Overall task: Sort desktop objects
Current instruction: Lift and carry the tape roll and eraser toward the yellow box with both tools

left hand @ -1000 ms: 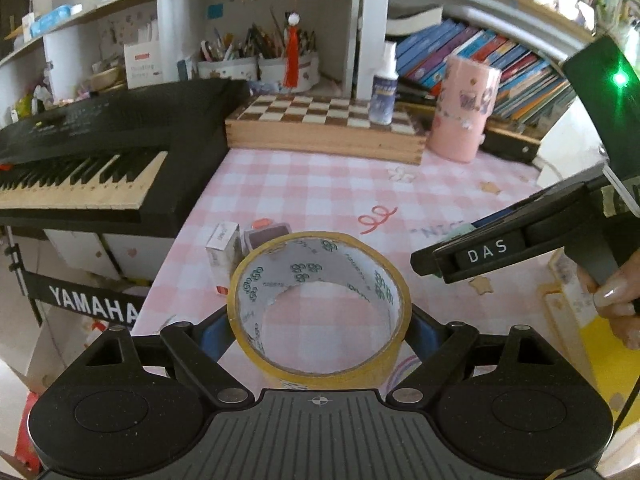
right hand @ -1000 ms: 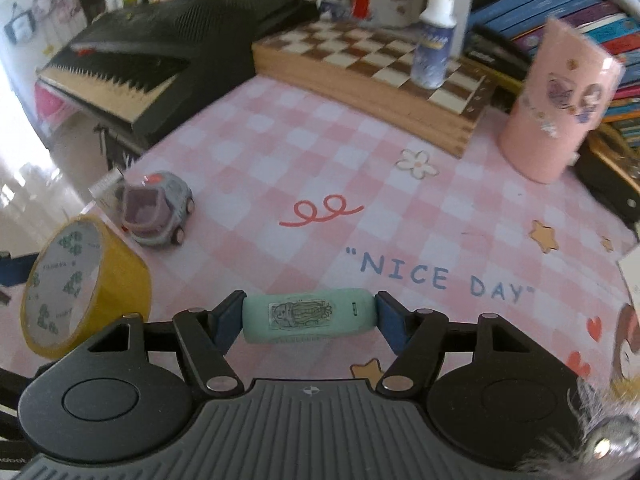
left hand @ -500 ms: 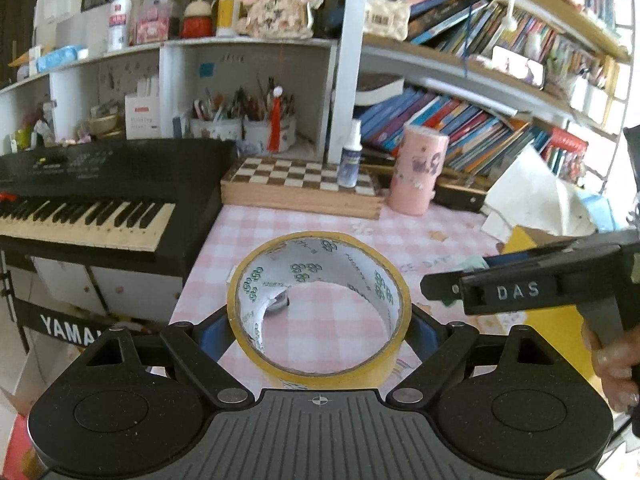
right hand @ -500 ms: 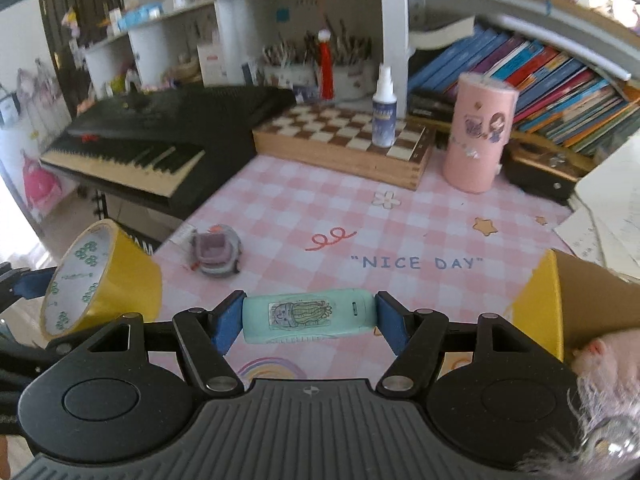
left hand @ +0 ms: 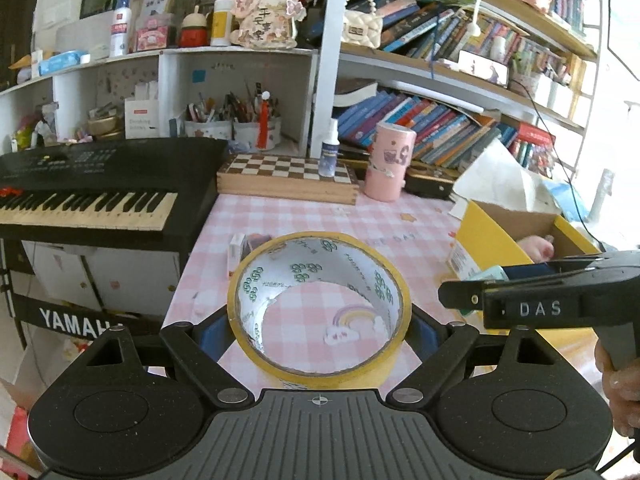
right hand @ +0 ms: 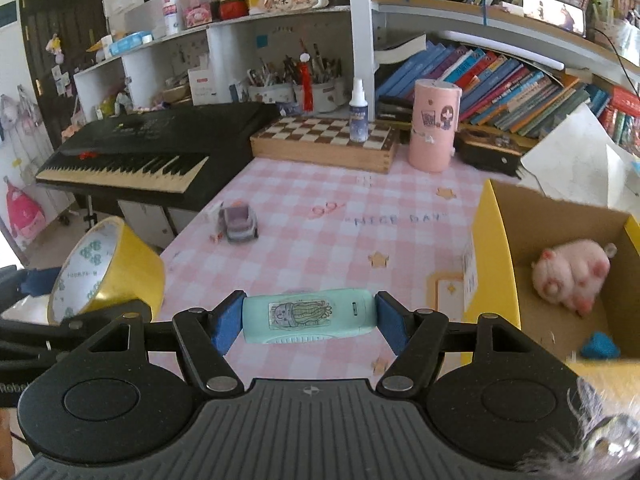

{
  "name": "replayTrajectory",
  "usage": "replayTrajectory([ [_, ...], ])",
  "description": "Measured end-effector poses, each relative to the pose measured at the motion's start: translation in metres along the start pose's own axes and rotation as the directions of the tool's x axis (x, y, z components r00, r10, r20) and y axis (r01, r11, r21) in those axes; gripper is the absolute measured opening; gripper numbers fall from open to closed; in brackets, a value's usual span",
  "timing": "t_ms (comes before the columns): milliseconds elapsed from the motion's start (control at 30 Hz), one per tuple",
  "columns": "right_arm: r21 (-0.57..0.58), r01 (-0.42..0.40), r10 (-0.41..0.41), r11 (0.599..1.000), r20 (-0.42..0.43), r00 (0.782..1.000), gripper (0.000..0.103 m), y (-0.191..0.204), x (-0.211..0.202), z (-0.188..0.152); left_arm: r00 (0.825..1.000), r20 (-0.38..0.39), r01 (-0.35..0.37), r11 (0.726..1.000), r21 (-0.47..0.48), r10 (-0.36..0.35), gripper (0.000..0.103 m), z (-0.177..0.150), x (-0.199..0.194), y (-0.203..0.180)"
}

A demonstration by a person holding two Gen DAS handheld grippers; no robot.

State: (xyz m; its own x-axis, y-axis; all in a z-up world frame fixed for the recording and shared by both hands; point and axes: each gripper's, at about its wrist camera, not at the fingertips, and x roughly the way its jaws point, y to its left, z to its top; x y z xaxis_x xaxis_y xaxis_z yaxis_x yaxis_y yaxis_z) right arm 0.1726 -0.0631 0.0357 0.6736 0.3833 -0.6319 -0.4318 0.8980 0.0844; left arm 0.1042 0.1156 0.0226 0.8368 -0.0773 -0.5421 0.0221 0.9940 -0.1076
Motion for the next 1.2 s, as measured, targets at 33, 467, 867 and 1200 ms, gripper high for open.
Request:
replayTrajectory([
  [33,0.0,0.006,-0.006,1.0,-0.002,1.0,0.067,0.003,-0.004,-0.006,1.0,-0.004,0.003,1.0,0.003,-0.003,0.088,-0.003,-0.004,0.0],
  [467,0.079,0.083,-0.082,0.993,-0.019,0.996,0.067,0.025,-0.059,-0.081,0.991,-0.088,0.111,0.99,0.084,-0.104,0.088,-0.048,-0.046,-0.016],
  [867,0.208,0.192,-0.181,0.959,-0.069,0.981,0.067,0.017,-0.093,-0.122,0.963,-0.153,0.246,0.957,0.156,-0.223,0.088,-0.063,-0.052,-0.037],
  [1200,0.231,0.234,-0.223,0.944,-0.073,0.972,0.067,0.009,-0.103,-0.131,0.945,-0.173,0.309,0.929,0.202,-0.277,0.088,-0.069,-0.054,-0.049],
])
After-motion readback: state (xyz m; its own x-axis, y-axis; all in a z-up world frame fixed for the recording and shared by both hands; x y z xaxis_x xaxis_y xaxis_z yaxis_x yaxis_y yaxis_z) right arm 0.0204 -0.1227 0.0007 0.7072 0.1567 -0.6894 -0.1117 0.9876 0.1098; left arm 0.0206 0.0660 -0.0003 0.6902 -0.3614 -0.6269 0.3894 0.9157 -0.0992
